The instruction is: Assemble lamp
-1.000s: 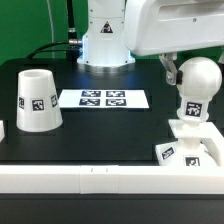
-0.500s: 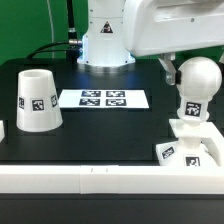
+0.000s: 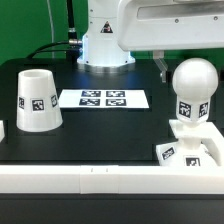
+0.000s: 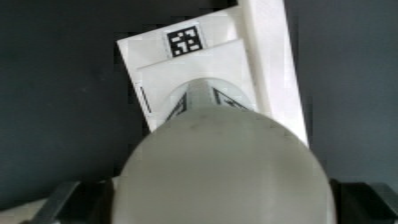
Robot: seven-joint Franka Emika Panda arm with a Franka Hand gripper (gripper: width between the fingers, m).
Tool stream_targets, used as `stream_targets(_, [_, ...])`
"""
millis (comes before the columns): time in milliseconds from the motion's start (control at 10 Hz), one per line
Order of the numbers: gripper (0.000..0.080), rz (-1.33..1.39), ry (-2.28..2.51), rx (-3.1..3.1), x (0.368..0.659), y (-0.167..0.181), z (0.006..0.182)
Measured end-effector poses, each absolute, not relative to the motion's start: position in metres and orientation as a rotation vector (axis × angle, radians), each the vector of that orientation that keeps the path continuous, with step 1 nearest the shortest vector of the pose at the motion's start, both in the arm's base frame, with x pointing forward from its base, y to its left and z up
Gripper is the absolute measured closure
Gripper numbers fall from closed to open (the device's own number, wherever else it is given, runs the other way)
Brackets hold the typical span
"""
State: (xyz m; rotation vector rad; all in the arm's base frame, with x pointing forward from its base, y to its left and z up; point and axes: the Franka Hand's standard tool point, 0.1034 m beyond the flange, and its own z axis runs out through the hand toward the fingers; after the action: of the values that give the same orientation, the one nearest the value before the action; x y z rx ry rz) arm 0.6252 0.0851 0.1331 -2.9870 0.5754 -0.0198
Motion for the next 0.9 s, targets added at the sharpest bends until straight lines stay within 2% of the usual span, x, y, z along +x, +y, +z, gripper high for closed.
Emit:
stream_targets(700, [0.0223,0.056,1.438,-2.639,0.625,0.097,0.133])
stream_targets(900, [0.0223,0.076,1.546,-2.564,0.625,0.097,0.133])
